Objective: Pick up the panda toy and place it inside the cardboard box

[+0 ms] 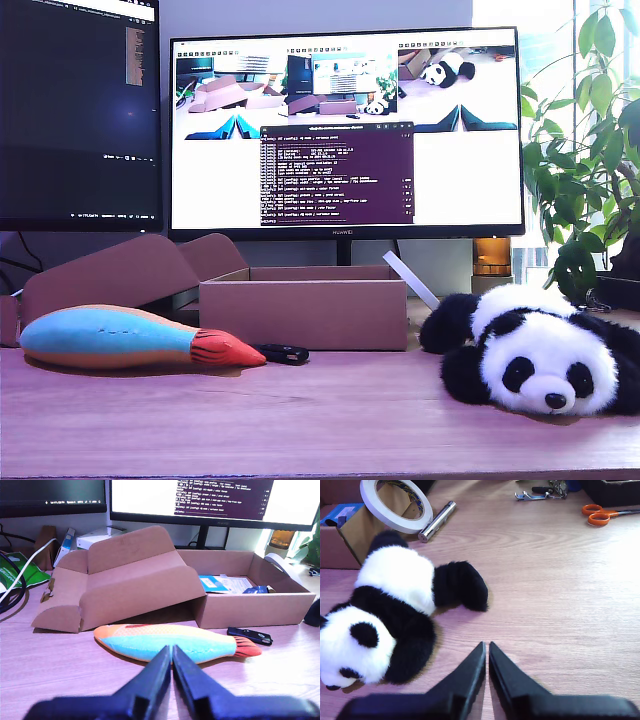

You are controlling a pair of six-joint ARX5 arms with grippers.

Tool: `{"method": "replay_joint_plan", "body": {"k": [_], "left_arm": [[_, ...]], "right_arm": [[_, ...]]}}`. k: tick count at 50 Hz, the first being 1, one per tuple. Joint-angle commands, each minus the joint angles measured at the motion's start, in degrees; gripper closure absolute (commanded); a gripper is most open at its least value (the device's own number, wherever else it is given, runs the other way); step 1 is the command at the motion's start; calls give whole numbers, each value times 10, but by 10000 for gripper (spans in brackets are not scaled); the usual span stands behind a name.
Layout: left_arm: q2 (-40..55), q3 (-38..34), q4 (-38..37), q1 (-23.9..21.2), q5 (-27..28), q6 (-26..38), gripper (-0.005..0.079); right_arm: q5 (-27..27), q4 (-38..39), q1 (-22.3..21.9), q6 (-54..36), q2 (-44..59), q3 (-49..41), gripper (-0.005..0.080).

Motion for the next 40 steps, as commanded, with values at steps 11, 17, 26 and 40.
{"method": "replay_joint_plan", "body": {"k": [11,17,26,40], "left_arm": [[-5,-9,14,2,28,-5,761],[-5,-9,21,0,63,-17,761],[-5,-9,59,-29,193,-26,761],[-5,-9,74,-145,241,-19,760]], "right_arm": [[-7,125,-1,13,5,-4,765],[-11,125,-1,19,5,-4,765],[-24,159,0,99,5,-4,765],[-56,196,32,173,8,2,765]]}}
